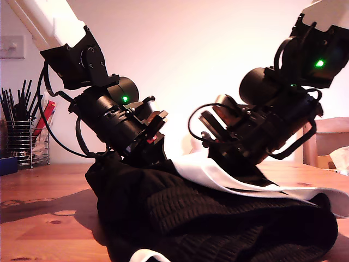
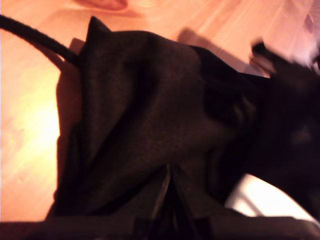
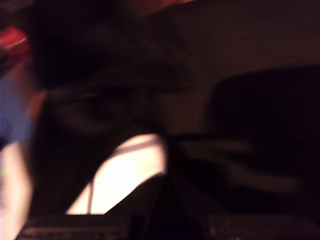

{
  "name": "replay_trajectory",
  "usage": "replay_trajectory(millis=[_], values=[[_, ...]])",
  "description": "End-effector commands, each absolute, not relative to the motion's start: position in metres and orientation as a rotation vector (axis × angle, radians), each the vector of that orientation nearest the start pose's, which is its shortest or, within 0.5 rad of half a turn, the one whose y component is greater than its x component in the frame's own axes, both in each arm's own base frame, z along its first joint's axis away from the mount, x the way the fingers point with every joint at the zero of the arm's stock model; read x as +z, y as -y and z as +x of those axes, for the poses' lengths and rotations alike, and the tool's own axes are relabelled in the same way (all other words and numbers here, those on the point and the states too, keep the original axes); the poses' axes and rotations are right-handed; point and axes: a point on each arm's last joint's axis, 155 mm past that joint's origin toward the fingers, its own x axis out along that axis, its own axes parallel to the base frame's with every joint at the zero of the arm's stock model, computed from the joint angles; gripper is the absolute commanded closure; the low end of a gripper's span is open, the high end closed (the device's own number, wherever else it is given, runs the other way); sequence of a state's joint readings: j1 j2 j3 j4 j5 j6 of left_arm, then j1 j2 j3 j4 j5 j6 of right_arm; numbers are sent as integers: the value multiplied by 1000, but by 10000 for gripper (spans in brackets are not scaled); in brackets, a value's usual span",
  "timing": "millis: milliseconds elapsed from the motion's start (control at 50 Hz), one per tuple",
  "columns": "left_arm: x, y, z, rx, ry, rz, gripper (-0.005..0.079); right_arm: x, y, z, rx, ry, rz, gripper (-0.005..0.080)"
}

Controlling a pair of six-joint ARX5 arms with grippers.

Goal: Fold the shorts in front of you. After folding it, place it to the left side.

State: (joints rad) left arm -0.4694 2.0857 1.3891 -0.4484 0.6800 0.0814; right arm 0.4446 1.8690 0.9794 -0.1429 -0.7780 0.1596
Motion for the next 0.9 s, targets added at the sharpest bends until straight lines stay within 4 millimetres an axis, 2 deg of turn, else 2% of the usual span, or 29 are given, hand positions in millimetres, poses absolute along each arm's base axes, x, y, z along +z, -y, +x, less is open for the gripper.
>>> replay_trajectory(millis=[0, 300, 480, 600, 760, 880], values=[[20, 311, 359, -1056, -1173, -53, 755, 33, -298, 291, 1062, -1200, 329, 765], [17, 309, 364, -1033, -1159, -34, 755, 54, -322, 235, 1233, -1340, 410, 765], [12, 309, 364, -1034, -1167, -38, 755, 82, -329, 226, 1282, -1300, 405, 765], [5, 310, 349, -1060, -1238, -73, 755, 94, -329, 224, 1281, -1285, 408, 765], [7, 308, 324, -1112, -1329, -116, 755, 91, -328, 219, 1278, -1307, 396, 765], [1, 307, 313, -1112, -1379, -118, 757, 90, -332, 212, 1293, -1313, 376, 765]])
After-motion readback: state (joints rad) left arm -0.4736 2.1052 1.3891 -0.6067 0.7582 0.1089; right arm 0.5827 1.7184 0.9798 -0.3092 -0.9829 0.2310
